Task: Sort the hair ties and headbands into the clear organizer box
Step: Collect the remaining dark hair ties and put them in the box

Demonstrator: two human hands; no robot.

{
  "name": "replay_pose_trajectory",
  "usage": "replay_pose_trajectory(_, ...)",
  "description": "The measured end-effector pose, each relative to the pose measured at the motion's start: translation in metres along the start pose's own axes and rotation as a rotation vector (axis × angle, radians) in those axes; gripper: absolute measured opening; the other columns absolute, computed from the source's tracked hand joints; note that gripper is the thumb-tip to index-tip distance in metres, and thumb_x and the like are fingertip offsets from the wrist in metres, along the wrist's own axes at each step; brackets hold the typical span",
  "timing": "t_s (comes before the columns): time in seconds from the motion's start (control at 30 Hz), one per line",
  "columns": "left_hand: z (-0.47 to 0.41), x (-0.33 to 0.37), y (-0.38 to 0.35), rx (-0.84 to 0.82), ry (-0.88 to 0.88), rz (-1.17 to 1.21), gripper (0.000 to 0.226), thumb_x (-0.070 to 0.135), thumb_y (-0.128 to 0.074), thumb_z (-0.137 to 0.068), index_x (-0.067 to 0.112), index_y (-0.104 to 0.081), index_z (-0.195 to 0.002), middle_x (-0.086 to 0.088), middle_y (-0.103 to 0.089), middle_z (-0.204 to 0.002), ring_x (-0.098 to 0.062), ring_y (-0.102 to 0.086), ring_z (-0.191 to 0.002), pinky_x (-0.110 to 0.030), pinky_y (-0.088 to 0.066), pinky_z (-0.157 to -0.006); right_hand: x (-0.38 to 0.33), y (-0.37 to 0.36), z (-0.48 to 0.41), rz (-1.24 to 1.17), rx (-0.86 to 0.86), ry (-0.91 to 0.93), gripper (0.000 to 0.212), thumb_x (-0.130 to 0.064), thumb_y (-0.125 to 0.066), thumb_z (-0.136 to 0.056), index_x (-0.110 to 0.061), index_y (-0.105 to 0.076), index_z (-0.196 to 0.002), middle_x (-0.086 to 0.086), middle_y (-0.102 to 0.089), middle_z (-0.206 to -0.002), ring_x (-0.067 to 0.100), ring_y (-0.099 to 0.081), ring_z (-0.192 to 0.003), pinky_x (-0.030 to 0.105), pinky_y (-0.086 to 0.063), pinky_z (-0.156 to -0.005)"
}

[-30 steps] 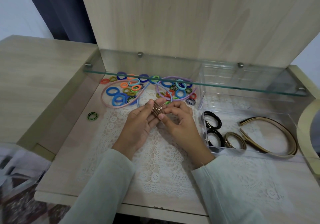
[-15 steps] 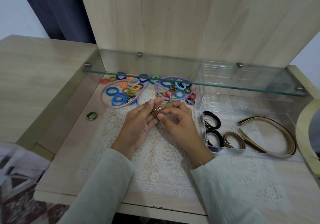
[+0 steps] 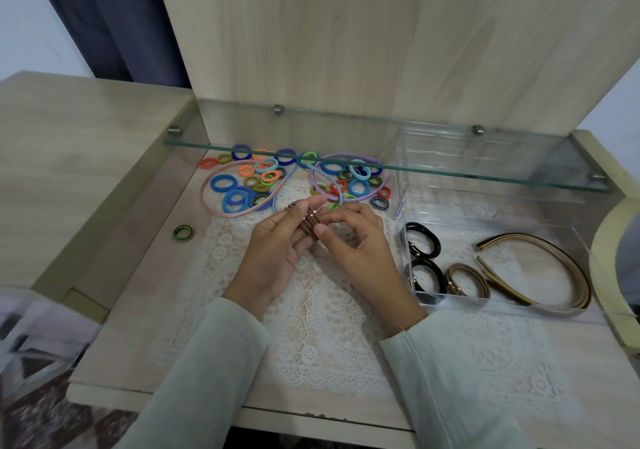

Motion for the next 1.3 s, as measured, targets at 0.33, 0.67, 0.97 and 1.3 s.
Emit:
replay_pose_trajectory(0.33, -0.001, 0.000, 0.002, 0.009, 0.005, 0.005, 0.033, 0.023, -0.051, -0.095, 0.006, -0.065, -0.119, -0.004, -0.071, -0.119, -0.014, -0.067, -0.110, -0.024, -0.055, -0.090, 0.000, 0.000, -0.001, 0.037, 0.060, 0.086, 0.006, -0.025, -0.067, -0.082, -0.028, -0.071, -0.086, -0.002, -0.060, -0.101, 0.025, -0.049, -0.111, 0.014, -0.030, -0.095)
replay_pose_trajectory(0.67, 0.000, -0.001, 0.001, -0.040, 0.000, -0.051, 0.041, 0.027, -0.054, -0.088, 0.006, -0.064, -0.121, -0.005, -0.071, -0.120, -0.014, -0.067, -0.109, -0.023, -0.056, -0.087, 0.000, 0.000, 0.000, 0.038, 0.049, 0.074, 0.008, -0.024, -0.067, -0.082, -0.028, -0.071, -0.087, -0.010, -0.058, -0.100, 0.021, -0.047, -0.113, 0.012, -0.029, -0.096)
replay_pose_trajectory(0.97, 0.005, 0.000, -0.002, -0.082, -0.004, -0.138, 0.051, 0.035, -0.052, -0.089, 0.005, -0.061, -0.129, -0.012, -0.064, -0.131, -0.026, -0.056, -0.128, -0.038, -0.039, -0.109, -0.002, -0.007, 0.003, -0.004, -0.027, 0.048, 0.011, -0.044, -0.065, -0.071, -0.051, -0.066, -0.080, -0.017, -0.047, -0.104, 0.026, -0.041, -0.120, 0.028, -0.033, -0.104)
replay_pose_trajectory(1.3, 0.011, 0.007, -0.004, -0.087, 0.046, 0.074, 0.083, 0.054, -0.014, -0.099, 0.005, -0.080, -0.085, -0.006, -0.069, -0.123, -0.021, -0.064, -0.108, -0.034, -0.040, -0.095, 0.000, -0.007, 0.005, 0.151, -0.131, 0.016, 0.014, -0.034, -0.067, -0.071, -0.035, -0.068, -0.086, -0.010, -0.044, -0.109, 0.015, -0.031, -0.115, 0.005, -0.018, -0.093)
Point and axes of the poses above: each hand's wrist, its own z-axis away from the middle knuckle, its own y-axis out of the back of the hand, x = y × z, the point moved 4 cm from there along -z, towards the middle knuckle
